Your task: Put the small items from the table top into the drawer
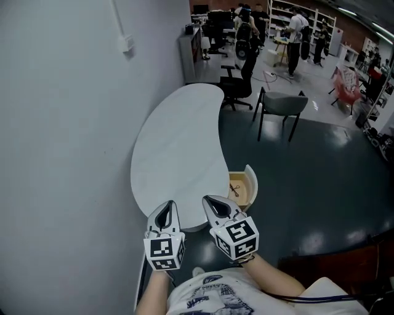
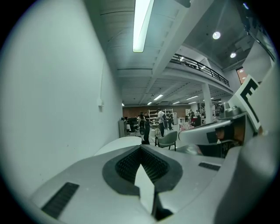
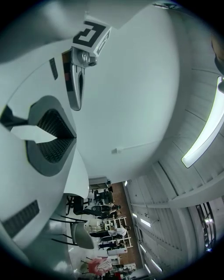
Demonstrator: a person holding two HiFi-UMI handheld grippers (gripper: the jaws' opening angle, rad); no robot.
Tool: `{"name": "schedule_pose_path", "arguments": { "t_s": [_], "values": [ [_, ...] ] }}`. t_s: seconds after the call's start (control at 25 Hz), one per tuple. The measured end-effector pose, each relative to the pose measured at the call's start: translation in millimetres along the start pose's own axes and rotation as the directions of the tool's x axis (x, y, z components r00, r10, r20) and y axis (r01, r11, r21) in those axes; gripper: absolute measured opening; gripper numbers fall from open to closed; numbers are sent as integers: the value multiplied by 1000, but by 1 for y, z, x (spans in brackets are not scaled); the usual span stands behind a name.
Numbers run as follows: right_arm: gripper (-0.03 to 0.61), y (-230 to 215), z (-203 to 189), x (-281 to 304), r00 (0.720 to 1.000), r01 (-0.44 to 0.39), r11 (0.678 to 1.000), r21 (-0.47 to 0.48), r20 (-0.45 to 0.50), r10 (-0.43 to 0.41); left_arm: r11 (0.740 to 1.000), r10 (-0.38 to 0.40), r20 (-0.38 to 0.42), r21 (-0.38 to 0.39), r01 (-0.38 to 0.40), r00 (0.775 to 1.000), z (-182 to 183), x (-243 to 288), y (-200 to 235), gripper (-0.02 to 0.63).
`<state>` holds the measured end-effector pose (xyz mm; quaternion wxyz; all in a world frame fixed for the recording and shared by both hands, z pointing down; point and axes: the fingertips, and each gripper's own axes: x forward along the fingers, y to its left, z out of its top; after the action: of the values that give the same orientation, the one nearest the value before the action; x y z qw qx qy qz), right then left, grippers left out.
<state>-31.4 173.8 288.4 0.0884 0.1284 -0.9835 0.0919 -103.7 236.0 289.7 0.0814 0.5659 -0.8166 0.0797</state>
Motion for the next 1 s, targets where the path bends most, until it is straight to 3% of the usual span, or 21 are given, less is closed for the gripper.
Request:
{"name": "schedule_pose_path", "arguments": {
  "t_s": [0.4, 1.0],
  "values": [
    [21, 79, -10, 22, 1000, 18, 1000, -14, -9, -18, 999, -34, 3, -9, 34, 999, -15, -44, 51, 20],
    [20, 96, -18, 27, 999, 49, 999, -15, -24, -49, 998, -54, 4, -20, 54, 999, -23, -59, 67, 20]
  ]
}}
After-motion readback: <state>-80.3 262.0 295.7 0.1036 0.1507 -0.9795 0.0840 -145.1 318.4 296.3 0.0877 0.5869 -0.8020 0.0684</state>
